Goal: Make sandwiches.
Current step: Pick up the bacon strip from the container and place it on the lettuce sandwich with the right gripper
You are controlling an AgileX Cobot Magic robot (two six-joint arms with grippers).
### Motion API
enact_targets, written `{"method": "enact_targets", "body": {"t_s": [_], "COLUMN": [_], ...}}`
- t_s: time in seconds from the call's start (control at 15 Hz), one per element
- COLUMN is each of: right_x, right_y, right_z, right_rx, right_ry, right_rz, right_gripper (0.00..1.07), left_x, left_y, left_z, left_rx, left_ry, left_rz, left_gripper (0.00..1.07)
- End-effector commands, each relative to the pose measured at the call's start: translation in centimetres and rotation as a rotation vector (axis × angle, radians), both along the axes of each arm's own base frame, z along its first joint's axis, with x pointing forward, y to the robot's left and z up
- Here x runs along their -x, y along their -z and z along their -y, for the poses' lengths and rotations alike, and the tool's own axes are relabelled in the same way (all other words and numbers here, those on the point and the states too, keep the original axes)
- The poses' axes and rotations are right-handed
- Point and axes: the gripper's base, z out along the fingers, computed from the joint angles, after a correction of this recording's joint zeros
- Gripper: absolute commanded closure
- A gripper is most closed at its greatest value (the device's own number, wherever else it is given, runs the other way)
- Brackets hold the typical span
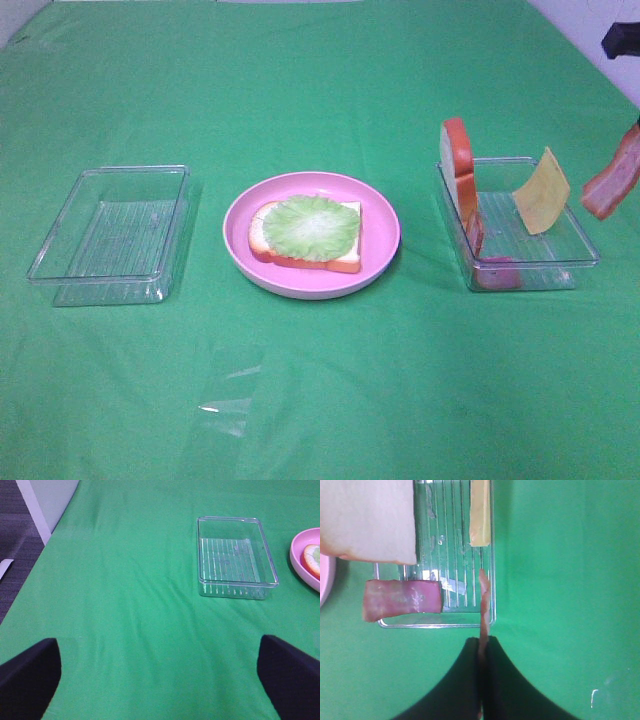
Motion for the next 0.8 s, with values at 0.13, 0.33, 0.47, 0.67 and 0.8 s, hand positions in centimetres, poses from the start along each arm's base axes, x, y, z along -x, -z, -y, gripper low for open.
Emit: {"method": "enact_targets", "body": {"t_s": [0.13,0.33,0.47,0.67,0.8], "right_x": [2.2,3.3,3.5,4.5,5.3], "right_y": [-3.7,-5.4,-5.5,-5.5,-5.7], "right_z": [-0.3,-1.1,-3.6,-10.1,-13.1], "right_rx": [-0.011,-0.045,-0.052,-0.110,-0.169], "right_ry": [0.002,-0.012,-0.094,-0.290,-0.366], "right_rz": [0.094,0.127,0.118,0.118,0.134], "right_gripper": [1.07,1.07,1.07,1.07,1.07], "left_x": [0.2,0.2,0.2,0.2,0.2], "left_y": [0.0,0.0,0.0,0.0,0.0], "left_z": [0.1,0.1,0.1,0.1,0.1], "left_rx": [-0.002,-0.002,-0.003,-0.003,-0.003], "left_ry": [0.004,0.004,0.004,0.004,0.004], "left_rz": [0.028,0.028,0.028,0.028,0.028], "left_gripper": [0.06,0.06,0.06,0.06,0.06]}}
